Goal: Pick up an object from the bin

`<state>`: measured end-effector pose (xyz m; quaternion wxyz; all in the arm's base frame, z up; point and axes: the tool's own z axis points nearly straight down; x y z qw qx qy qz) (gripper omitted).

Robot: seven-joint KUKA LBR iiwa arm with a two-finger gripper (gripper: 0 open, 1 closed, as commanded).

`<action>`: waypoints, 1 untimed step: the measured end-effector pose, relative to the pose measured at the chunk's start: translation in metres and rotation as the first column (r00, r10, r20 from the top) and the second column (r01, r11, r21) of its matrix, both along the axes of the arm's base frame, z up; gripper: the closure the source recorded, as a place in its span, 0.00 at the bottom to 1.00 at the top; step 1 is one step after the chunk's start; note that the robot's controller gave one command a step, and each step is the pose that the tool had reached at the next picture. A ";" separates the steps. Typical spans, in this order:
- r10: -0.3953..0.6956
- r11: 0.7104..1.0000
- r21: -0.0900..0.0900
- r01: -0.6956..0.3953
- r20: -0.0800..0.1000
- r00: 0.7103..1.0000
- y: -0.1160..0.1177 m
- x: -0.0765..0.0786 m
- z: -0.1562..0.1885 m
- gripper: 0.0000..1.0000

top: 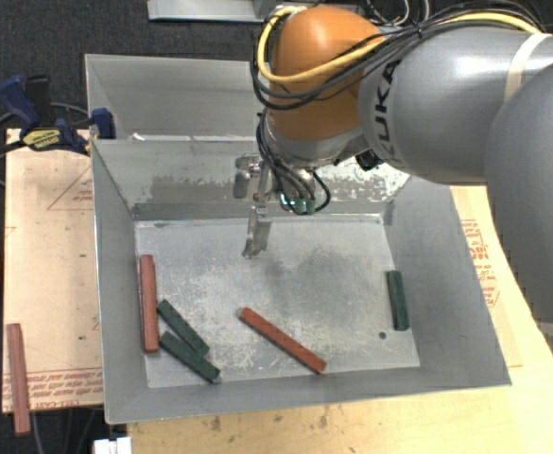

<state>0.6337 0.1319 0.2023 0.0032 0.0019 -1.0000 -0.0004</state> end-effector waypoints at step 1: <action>0.213 0.977 0.000 -0.213 0.002 0.977 -0.051 -0.020 -0.136 0.00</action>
Offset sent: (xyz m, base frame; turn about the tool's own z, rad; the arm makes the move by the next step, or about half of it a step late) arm -0.0189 -0.0499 -0.1323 -0.2177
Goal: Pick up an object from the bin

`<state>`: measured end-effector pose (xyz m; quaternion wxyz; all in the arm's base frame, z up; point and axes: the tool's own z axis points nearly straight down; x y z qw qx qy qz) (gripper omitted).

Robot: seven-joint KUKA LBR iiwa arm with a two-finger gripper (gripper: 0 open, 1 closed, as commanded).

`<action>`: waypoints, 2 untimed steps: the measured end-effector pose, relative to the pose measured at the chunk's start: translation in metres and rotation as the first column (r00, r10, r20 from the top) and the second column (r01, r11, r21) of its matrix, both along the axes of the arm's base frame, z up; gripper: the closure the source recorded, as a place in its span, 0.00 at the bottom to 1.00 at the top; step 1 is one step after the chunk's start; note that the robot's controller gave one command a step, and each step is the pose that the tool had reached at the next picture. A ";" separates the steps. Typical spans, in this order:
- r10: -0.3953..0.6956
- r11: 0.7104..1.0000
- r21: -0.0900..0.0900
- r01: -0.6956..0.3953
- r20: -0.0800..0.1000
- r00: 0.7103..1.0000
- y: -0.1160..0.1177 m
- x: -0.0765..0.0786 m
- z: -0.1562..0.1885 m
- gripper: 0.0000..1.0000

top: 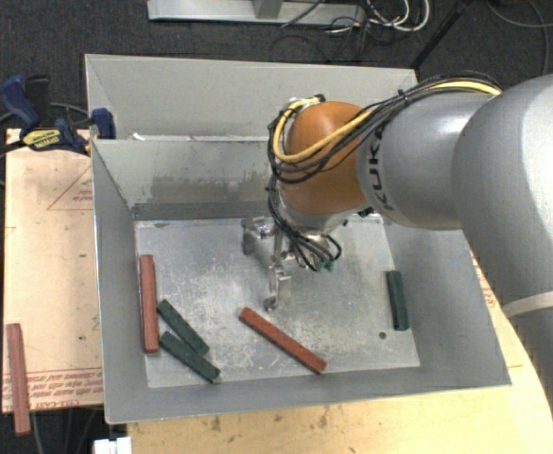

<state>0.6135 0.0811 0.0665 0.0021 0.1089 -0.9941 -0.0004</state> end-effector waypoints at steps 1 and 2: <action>-0.125 0.992 0.001 0.125 0.015 0.992 -0.046 0.007 0.092 0.00; 0.059 0.998 0.001 -0.059 -0.003 0.998 -0.034 -0.092 0.051 0.00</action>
Offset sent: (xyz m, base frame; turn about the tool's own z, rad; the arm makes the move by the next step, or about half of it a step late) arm 0.0038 -0.0446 0.0878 0.1230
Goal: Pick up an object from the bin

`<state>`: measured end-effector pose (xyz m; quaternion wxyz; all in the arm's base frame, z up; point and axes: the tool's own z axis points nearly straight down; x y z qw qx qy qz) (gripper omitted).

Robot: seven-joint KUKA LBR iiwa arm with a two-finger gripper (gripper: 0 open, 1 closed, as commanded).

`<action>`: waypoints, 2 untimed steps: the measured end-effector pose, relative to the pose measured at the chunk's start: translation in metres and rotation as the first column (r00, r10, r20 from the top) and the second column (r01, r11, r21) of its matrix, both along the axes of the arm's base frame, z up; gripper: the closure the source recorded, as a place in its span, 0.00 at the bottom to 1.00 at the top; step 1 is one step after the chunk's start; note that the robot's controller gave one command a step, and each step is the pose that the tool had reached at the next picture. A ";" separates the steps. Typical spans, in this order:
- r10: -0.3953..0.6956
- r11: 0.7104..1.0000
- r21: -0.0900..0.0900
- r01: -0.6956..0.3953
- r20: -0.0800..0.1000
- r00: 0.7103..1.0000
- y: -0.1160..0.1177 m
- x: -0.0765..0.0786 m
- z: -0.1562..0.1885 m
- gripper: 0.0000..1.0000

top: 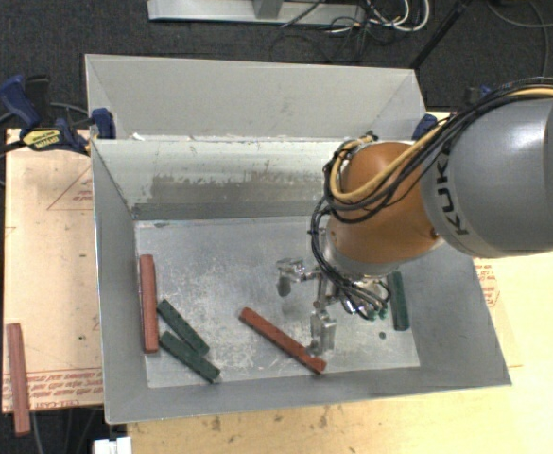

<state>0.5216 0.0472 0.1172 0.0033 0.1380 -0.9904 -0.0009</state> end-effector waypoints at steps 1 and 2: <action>-0.140 0.990 0.003 0.140 0.018 0.990 0.017 -0.032 -0.046 0.00; -0.142 0.990 0.001 0.142 0.008 0.990 0.017 -0.035 -0.047 1.00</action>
Offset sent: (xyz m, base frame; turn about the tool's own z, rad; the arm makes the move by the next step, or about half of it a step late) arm -0.0356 0.0163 -0.0472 0.1414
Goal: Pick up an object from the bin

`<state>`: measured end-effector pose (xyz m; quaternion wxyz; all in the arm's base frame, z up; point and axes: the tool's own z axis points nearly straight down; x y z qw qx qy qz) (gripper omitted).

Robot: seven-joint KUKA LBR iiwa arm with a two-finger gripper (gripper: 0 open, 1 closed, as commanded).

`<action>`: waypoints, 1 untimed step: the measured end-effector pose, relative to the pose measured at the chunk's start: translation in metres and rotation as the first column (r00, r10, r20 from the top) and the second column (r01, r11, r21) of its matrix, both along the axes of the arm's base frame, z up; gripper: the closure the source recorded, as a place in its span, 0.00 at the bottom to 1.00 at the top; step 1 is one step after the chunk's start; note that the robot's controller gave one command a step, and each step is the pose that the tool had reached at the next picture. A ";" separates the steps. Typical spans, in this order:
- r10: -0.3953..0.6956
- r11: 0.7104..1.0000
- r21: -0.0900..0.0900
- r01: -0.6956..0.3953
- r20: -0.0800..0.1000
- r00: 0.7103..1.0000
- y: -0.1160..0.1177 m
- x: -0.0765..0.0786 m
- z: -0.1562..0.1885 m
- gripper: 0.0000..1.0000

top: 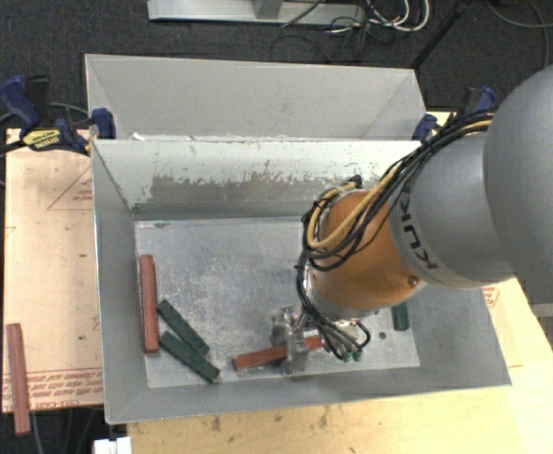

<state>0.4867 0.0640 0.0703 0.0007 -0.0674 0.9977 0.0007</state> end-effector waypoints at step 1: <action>0.022 1.000 0.000 -0.022 0.011 1.000 0.005 0.018 0.136 1.00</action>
Offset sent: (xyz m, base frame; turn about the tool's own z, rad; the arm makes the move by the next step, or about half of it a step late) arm 0.0158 0.0041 0.1316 -0.0232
